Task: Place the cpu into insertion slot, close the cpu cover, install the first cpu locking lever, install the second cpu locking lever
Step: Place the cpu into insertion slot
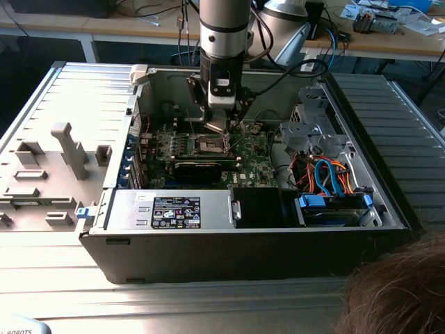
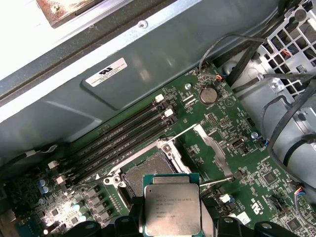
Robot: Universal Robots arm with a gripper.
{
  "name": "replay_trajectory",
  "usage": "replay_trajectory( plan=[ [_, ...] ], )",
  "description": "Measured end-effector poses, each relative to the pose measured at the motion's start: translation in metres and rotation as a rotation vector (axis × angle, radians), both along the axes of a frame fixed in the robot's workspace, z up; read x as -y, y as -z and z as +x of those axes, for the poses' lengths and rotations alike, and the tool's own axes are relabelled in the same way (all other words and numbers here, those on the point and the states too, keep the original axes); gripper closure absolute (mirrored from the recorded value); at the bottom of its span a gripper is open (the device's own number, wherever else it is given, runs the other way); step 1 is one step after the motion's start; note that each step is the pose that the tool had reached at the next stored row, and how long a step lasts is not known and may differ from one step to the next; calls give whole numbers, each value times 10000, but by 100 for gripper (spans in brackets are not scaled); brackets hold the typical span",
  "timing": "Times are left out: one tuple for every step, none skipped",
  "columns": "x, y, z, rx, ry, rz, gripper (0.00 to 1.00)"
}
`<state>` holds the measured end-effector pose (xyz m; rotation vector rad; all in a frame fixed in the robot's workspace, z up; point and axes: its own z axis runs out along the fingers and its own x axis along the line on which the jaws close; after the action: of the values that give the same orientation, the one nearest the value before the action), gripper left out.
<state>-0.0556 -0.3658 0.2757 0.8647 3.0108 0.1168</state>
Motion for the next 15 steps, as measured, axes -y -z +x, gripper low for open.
replay_trajectory(
  plan=[
    [0,1,0,0,25,1,45],
    [0,3,0,0,53,1,45],
    [0,3,0,0,72,1,45],
    [0,4,0,0,85,1,45],
    [0,5,0,0,114,1,45],
    [0,6,0,0,142,0,45],
    [0,7,0,0,162,0,45],
    [0,8,0,0,176,1,45],
    [0,9,0,0,195,1,45],
    [0,10,0,0,224,0,45],
    [0,10,0,0,244,1,45],
    [0,11,0,0,271,1,45],
    [0,14,0,0,389,1,45],
    [0,15,0,0,462,0,45],
    [0,16,0,0,502,0,45]
  ],
)
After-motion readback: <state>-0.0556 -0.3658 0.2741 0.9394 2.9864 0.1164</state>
